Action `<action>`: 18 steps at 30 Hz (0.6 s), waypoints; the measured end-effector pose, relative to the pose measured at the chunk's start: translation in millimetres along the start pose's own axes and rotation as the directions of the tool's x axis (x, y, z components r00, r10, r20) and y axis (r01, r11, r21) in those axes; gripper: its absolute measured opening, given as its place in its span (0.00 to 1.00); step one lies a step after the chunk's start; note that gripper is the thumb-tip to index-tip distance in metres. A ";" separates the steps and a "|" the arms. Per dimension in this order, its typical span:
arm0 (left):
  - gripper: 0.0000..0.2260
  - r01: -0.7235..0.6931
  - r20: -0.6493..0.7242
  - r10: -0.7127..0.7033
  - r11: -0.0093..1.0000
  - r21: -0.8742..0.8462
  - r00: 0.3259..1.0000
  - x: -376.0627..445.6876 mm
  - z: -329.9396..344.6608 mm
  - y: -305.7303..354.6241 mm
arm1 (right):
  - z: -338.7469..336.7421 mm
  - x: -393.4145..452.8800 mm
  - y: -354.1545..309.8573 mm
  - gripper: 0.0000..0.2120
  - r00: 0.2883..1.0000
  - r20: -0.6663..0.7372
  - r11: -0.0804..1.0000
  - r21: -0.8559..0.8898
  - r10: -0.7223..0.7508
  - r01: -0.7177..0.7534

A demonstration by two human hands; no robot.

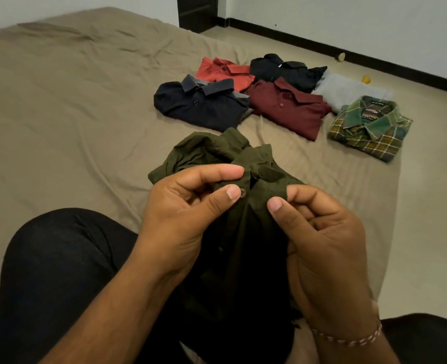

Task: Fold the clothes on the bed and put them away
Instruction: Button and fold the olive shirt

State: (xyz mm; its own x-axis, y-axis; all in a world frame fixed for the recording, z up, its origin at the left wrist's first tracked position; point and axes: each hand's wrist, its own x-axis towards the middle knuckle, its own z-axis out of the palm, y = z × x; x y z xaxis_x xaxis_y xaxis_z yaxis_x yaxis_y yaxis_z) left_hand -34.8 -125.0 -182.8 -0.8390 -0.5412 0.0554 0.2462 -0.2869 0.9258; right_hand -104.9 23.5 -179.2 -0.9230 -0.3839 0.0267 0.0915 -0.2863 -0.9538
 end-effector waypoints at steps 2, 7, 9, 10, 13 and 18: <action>0.11 -0.007 -0.016 0.006 0.999 -0.031 1.000 -3.3 0.6 -0.2 | 6.6 -3.7 1.0 0.10 0.999 -0.037 1.000 -0.012 -0.011 0.011; 0.11 0.010 -0.035 -0.015 0.992 -0.125 0.999 -10.7 5.0 -5.2 | 24.0 -11.2 4.3 0.08 0.993 -0.070 0.983 -0.161 -0.096 0.084; 0.11 -0.007 -0.060 0.000 0.994 -0.113 0.998 -11.7 4.8 -9.3 | 27.3 -11.9 7.1 0.07 0.992 -0.080 0.982 -0.166 -0.100 0.086; 0.11 -0.024 -0.070 0.017 0.995 -0.100 0.997 -12.3 4.8 -11.1 | 28.2 -12.0 8.9 0.07 0.992 -0.085 0.984 -0.156 -0.096 0.082; 0.09 -0.081 -0.109 0.081 0.997 0.008 0.991 -12.9 2.7 -17.5 | 29.4 -11.2 16.6 0.07 0.991 -0.106 0.988 -0.140 -0.081 0.065; 0.07 -0.200 -0.149 0.234 0.957 0.208 0.961 -13.0 -0.7 -27.8 | 29.8 -10.0 25.0 0.07 0.984 -0.138 0.979 -0.187 -0.114 0.087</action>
State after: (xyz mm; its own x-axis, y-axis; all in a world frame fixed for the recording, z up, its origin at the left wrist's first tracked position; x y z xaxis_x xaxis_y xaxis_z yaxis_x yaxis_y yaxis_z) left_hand -30.4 -110.6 -209.6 -0.6765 -0.7047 0.2137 0.3030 -0.0018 0.9530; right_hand -82.3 -6.0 -194.5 -0.9702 -0.2234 0.0936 -0.0607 -0.1499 -0.9868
